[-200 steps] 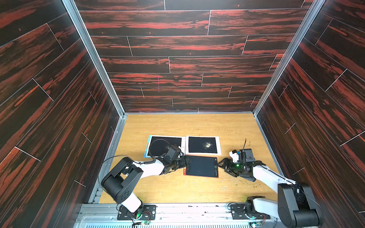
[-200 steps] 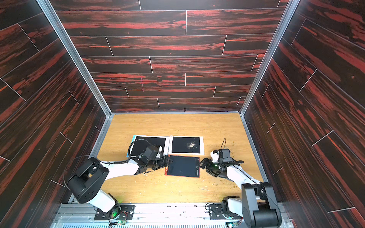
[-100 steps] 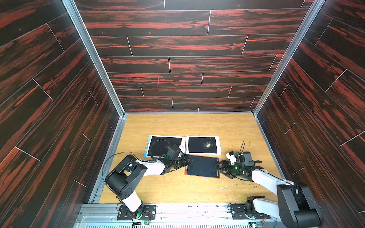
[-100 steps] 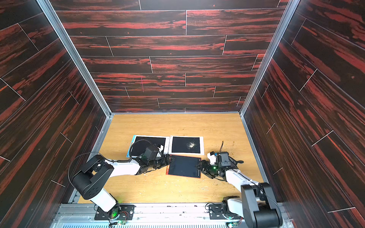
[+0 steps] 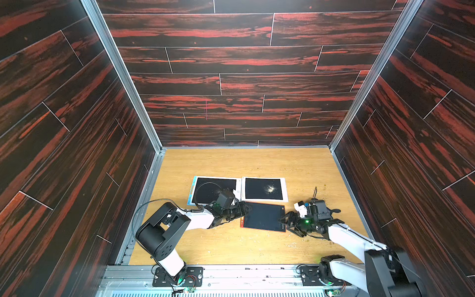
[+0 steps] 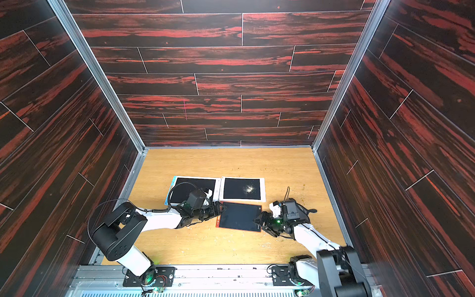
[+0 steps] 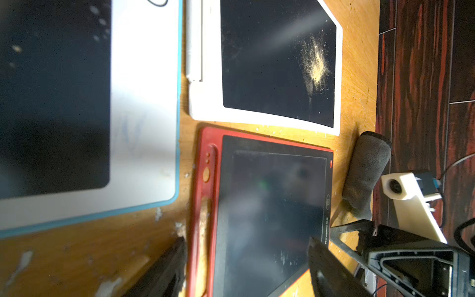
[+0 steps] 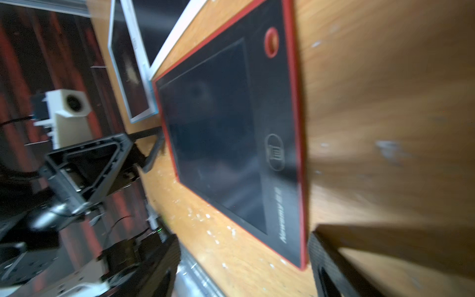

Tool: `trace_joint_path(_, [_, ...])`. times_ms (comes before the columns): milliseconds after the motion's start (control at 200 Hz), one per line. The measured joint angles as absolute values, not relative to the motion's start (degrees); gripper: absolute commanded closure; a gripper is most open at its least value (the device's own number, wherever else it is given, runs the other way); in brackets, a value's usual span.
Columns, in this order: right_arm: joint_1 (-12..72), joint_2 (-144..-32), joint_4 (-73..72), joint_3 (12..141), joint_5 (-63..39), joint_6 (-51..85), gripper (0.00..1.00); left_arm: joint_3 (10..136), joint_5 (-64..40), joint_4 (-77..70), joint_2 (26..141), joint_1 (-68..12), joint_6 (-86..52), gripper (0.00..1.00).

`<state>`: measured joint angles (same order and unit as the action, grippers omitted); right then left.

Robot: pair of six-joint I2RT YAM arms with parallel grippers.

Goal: Wipe the drawing tablet
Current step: Pick up the drawing tablet from the center of the board.

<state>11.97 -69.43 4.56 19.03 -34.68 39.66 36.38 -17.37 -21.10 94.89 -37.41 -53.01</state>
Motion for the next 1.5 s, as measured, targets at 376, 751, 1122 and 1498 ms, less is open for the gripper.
trace_joint_path(376, [13.8, -74.0, -6.1, 17.5, -42.1, 46.5, 0.2, 35.3, -13.9, -23.7, 94.8, -35.7, -53.4, 0.25])
trace_joint_path(751, [14.5, -68.3, 1.3, 20.6, -42.6, 50.0, 0.22, 35.3, -13.4, -23.9, 94.9, -35.7, -53.4, 0.25])
trace_joint_path(1122, [14.5, -62.4, 1.7, 20.7, -44.4, 54.0, 0.26, 34.9, -12.8, -24.6, 94.9, -35.7, -53.4, 0.25])
trace_joint_path(1498, [14.4, -57.6, -2.3, 21.3, -46.4, 58.9, 0.35, 34.9, -12.1, -24.6, 94.9, -35.6, -53.4, 0.25])
